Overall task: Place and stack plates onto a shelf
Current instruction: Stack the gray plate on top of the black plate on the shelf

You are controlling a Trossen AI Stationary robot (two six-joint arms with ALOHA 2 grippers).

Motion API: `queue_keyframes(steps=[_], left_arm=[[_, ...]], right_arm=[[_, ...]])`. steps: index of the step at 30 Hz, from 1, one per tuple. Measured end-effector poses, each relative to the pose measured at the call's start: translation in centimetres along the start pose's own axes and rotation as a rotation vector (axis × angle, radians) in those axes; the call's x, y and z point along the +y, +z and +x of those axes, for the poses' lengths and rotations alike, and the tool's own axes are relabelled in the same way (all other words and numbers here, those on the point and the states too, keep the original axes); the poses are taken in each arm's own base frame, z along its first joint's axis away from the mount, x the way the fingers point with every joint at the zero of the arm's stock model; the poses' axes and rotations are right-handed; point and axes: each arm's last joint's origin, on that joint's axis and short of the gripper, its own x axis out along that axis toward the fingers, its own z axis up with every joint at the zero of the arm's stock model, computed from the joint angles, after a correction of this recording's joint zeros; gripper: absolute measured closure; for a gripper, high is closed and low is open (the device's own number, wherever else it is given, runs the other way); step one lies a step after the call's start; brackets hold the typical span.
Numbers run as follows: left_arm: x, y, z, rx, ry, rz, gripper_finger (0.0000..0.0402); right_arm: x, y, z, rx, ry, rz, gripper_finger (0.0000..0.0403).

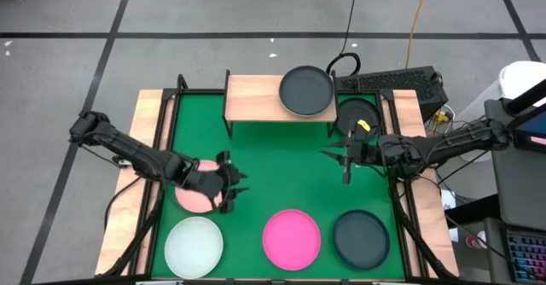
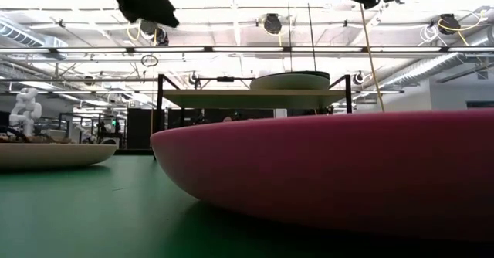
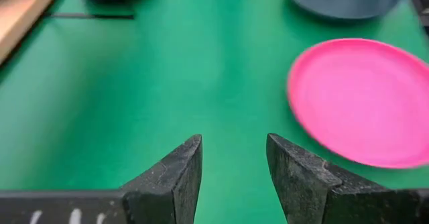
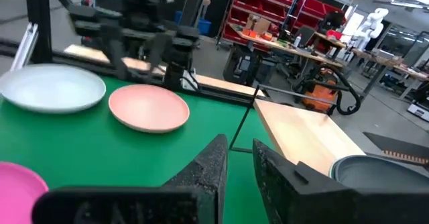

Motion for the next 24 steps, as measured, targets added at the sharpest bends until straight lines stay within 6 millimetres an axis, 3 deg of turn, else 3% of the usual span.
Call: queue_keyframes(steps=[8,13,18,24], left_arm=[[-4.8,-2.1,1.1,0.005,-0.019,0.031,0.0229],[-7.1,-2.7,0.3,0.046,-0.062,0.010,0.0229],[-9.4,-2.0,-1.9,0.134,-0.068,-0.042,0.0229],[-13.8,1.0,-3.4,0.107,-0.141,-0.026,0.0229]], right_arm=[[0.2,0.0,0.3,-0.006,0.003,0.123,0.0348],[0.7,-0.4,0.8,0.020,0.060,0.165,0.0348],[1.7,-0.3,0.7,0.011,0.159,0.105,0.0348],[2.7,0.0,0.1,-0.003,0.216,0.140,0.0348]])
